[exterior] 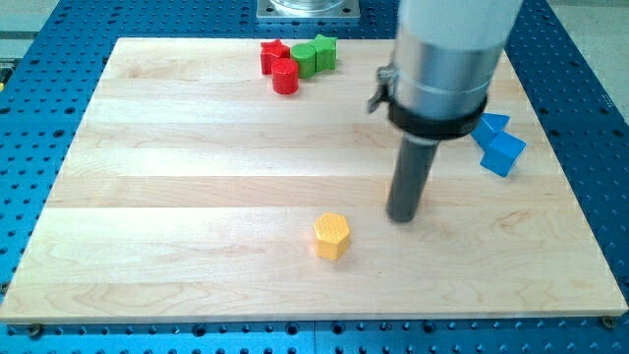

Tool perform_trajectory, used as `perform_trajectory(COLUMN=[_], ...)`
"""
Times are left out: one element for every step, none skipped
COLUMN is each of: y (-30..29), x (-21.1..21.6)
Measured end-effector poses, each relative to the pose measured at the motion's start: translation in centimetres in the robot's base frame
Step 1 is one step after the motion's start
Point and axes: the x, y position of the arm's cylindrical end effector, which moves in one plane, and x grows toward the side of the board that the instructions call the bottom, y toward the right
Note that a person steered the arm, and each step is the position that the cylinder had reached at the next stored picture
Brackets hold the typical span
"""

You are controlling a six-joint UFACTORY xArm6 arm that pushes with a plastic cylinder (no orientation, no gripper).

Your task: Push the yellow blocks into the blue blocks

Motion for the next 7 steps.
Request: perform_trajectory(y=[-2.1,2.8,5.4,3.4,-1.3,1.3,6.3], x=[-0.8,-2.7,-3.0,-3.1,-2.4,-6.9,-7.7])
